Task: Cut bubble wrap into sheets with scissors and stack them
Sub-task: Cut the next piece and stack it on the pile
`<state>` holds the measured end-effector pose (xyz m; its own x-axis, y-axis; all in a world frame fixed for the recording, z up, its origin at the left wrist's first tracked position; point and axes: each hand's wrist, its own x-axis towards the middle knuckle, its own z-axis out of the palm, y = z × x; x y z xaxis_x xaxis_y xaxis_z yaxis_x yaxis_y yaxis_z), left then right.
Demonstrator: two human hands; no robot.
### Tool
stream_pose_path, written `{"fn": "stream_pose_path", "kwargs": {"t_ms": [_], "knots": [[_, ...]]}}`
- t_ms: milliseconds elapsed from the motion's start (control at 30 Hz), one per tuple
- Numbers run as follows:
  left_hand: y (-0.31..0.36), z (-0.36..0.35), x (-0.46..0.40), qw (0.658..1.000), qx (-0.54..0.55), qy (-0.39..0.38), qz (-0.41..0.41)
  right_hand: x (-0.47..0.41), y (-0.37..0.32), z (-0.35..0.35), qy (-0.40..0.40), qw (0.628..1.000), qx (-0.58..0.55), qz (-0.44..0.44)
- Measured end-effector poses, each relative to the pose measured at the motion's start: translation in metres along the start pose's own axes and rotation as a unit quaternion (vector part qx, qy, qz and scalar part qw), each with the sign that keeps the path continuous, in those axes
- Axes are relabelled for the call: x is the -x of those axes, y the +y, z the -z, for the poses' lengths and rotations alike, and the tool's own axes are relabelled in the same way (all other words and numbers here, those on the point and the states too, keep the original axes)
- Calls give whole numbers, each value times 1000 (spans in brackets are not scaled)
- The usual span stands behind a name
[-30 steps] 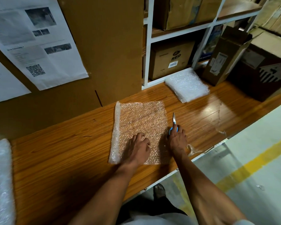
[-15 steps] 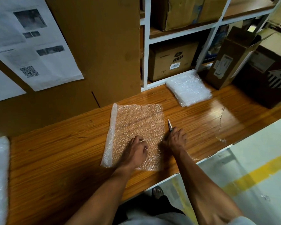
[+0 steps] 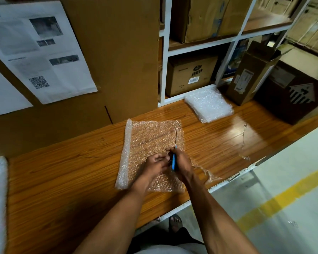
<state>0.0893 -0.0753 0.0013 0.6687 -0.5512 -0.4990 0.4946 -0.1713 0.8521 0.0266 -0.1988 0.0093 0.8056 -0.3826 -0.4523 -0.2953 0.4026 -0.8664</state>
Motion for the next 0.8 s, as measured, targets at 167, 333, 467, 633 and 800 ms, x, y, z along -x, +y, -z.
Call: {"fn": "stream_pose_path", "kwargs": {"t_ms": [167,333,467,633,800], "knots": [[-3,26,16,998,27,-55,13,9,15,-16,-70,990,-121,-32],[-5,50,33,988,51,-133,53,24,25,-31,-121,983,-135,-10],[1,68,47,983,-11,-173,62,35,32,-48,-173,978,-117,-25],[-3,89,61,979,22,-192,71,43,39,-65,-176,975,-134,-15],[-8,97,80,963,142,-219,64,50,32,-76,-233,963,-134,-6]]}}
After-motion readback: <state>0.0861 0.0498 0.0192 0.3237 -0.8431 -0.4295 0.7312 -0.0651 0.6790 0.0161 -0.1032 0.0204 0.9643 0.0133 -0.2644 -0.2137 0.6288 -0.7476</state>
